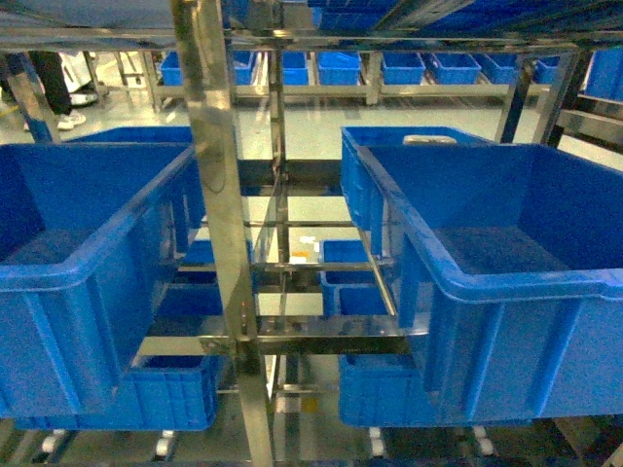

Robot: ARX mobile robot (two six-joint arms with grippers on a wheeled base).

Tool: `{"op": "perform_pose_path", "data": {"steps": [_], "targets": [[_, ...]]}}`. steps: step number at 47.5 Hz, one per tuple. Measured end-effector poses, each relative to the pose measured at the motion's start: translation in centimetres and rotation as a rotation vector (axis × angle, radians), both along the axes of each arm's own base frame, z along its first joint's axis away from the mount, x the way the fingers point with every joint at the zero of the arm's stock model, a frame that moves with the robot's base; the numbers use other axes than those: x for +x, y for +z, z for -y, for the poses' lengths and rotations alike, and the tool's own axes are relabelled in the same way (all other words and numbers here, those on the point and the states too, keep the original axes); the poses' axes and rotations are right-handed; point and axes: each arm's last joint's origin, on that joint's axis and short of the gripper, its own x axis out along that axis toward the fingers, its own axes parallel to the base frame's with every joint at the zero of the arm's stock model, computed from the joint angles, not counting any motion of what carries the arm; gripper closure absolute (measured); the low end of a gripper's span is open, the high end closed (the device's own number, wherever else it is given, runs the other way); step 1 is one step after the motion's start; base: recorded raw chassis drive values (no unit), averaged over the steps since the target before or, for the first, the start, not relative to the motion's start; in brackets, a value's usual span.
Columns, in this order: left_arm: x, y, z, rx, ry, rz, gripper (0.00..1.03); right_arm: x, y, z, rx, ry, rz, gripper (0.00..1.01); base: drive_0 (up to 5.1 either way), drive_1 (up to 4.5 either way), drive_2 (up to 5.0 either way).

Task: Sort and place red and yellow blocks in left bins

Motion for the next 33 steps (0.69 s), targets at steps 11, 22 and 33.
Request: {"op": "perform_pose_path", "data": {"steps": [11,22,33], "targets": [[-0.01,0.02,-0.08,0.001,0.007,0.001,0.76,0.00,-0.02,-0.01,0.001,0.004,-0.001,0.73,-0.1,0.66,-0.9],[-0.06,0.06,-0.06,0.000,0.005,0.003,0.76,-0.03,0.06,-0.02,-0.001,0.004,0.005,0.73,-0.1,4.12,-4.3],[-0.02,0.05,-0.06,0.000,0.005,0.005,0.76,0.01,0.01,-0.01,0.000,0.003,0.001,0.73,0.1,2.30,-2.1]]}}
